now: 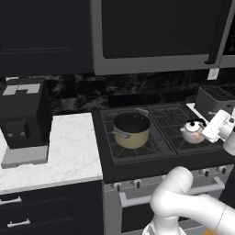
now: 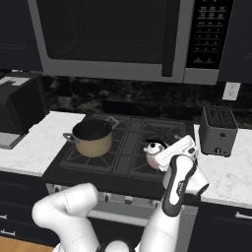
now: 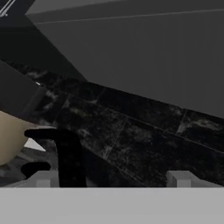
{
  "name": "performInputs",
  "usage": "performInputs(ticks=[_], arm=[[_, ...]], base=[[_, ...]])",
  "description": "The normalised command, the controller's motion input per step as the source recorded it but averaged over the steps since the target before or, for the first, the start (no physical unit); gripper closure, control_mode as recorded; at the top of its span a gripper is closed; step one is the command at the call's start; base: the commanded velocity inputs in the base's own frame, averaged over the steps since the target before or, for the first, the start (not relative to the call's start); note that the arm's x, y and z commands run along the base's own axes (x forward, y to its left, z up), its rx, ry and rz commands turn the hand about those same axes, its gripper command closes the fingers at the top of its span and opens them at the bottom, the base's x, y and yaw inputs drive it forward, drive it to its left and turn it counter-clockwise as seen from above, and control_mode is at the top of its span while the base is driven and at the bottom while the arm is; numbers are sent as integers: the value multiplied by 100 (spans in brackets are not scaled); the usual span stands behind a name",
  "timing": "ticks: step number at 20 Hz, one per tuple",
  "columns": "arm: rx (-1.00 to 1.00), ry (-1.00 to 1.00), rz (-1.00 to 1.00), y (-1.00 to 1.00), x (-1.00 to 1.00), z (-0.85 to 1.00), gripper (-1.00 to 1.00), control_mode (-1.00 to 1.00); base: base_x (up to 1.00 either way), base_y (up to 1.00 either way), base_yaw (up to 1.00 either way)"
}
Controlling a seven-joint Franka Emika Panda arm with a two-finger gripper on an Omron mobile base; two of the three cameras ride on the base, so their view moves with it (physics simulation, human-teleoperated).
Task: Pick the kettle from the counter and place it on a stove burner. Then turn the burner on.
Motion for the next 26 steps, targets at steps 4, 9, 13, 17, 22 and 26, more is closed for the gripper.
performInputs(ticks=[4, 9, 13, 17, 22, 26], arm=[[0, 0, 0, -4, 37, 0, -100, -100], [0, 0, 0, -46, 18, 0, -100, -100], [3, 0, 0, -78, 0, 0, -100, -100], [4, 0, 0, -54, 0, 0, -100, -100], [0, 0, 0, -2, -14, 5, -100, -100], [0, 0, 0, 0, -51, 16, -100, -100]], base=[[0, 0, 0], [0, 0, 0], [0, 0, 0], [0, 0, 0], [0, 0, 0], [0, 0, 0]])
